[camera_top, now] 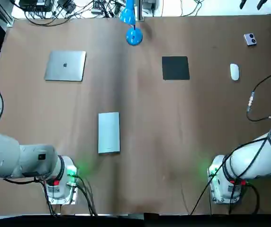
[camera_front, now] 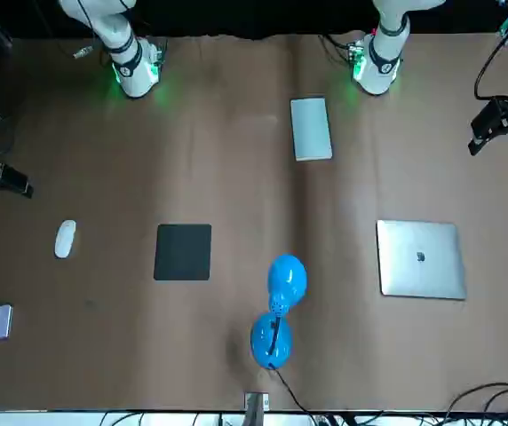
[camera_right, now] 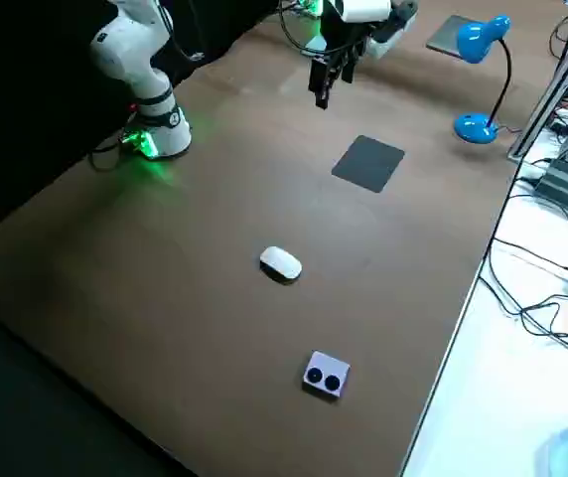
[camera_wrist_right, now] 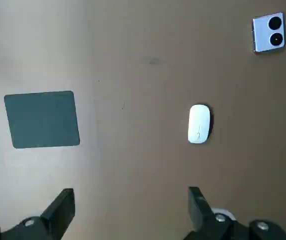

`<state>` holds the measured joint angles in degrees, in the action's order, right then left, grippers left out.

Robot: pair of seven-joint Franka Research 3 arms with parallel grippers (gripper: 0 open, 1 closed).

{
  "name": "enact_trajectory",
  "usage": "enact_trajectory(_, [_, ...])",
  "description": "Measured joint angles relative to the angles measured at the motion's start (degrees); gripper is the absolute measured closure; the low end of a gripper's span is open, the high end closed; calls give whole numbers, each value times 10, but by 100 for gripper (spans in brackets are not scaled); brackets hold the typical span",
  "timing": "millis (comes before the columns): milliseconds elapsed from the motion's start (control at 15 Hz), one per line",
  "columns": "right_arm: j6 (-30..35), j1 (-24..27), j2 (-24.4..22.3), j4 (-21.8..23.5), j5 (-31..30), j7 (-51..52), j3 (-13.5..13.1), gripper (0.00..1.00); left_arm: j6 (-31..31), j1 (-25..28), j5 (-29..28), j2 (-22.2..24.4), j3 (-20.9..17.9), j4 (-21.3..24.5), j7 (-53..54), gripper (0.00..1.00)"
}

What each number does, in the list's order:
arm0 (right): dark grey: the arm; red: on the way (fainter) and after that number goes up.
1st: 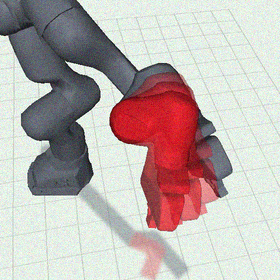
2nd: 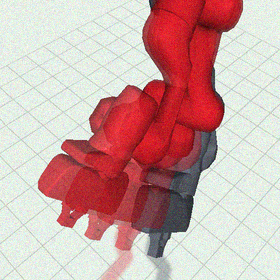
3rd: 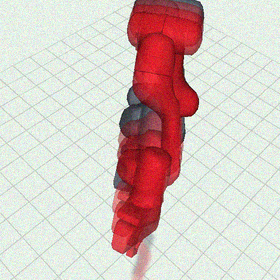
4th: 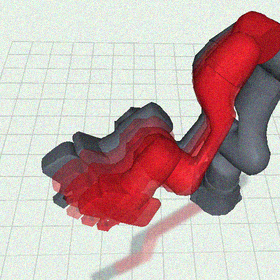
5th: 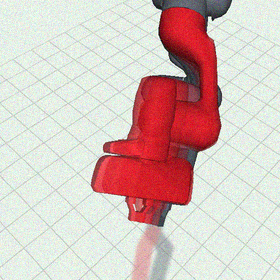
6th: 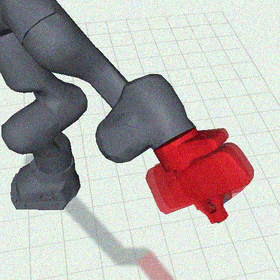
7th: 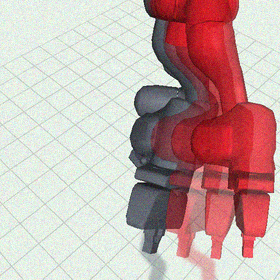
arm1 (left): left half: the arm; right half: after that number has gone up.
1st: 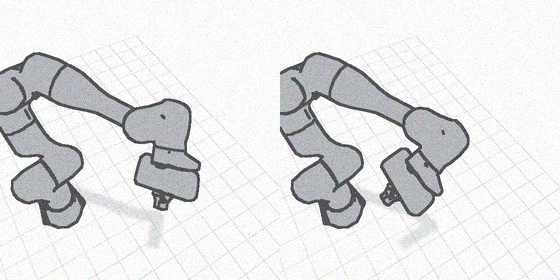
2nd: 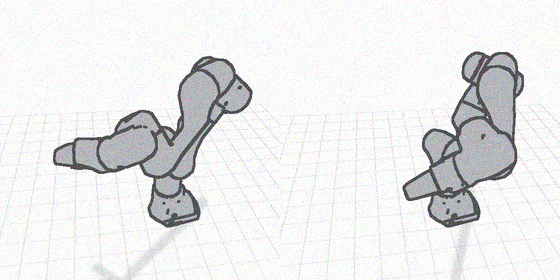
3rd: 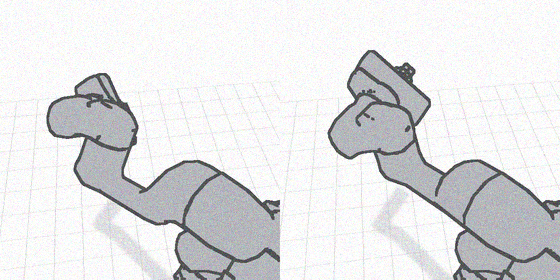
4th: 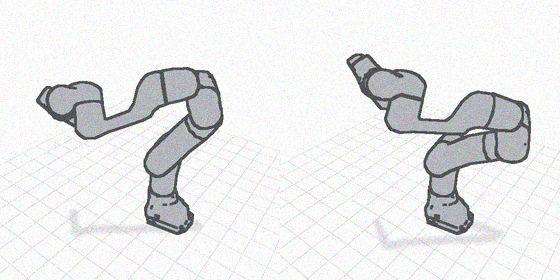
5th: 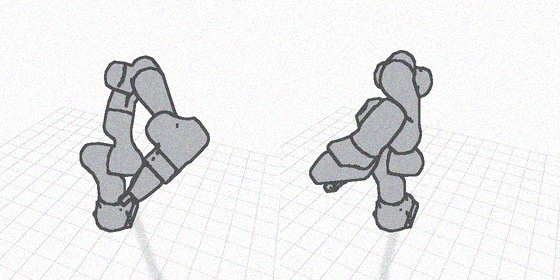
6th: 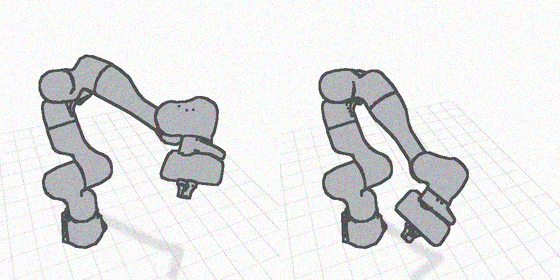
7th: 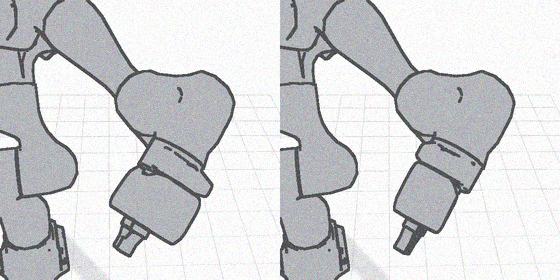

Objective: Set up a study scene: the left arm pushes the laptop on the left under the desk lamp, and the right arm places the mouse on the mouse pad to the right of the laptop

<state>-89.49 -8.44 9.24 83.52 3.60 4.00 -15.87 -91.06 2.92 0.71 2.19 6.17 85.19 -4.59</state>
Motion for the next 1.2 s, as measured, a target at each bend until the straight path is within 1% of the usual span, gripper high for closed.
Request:
enact_trajectory(600, [-1, 3, 0, 0, -1, 0, -3, 0, 0, 3, 0, 0, 0, 8, 0, 0])
enact_trajectory(800, [-1, 29, 2, 5, -1, -2, -5, 0, 0, 6, -1, -4, -4, 13, 0, 0])
enact_trajectory(933, [-3, 52, 12, 13, -1, 1, -6, 0, 0, 19, -1, -11, -5, 16, -5, 0])
enact_trajectory(1200, [-12, 68, 54, 19, -1, 1, -6, 0, -1, 64, -1, -38, -6, 22, -28, 0])
